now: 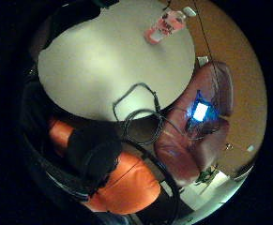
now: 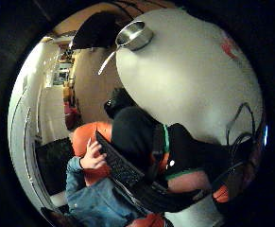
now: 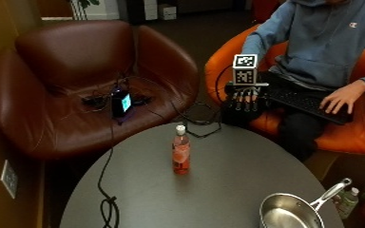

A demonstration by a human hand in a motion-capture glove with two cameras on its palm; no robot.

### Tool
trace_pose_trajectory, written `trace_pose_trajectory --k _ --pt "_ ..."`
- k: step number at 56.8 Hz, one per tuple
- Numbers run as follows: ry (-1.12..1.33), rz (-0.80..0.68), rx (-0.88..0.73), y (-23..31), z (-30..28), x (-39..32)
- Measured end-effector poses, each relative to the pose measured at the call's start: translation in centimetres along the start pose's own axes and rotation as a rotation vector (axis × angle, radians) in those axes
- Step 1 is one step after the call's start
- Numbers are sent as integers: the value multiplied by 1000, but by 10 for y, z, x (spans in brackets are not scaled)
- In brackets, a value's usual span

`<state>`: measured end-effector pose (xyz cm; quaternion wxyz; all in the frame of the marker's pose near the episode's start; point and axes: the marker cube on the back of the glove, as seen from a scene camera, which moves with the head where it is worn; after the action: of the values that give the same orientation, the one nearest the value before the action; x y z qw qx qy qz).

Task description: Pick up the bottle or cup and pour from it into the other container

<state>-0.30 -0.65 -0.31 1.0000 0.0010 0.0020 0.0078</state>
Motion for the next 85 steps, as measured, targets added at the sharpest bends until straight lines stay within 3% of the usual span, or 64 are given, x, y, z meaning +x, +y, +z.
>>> trace_pose_trajectory --k 20,85 --pt "82 70 -33 -68 -29 -13" --pt "121 31 -10 -169 -38 -3"
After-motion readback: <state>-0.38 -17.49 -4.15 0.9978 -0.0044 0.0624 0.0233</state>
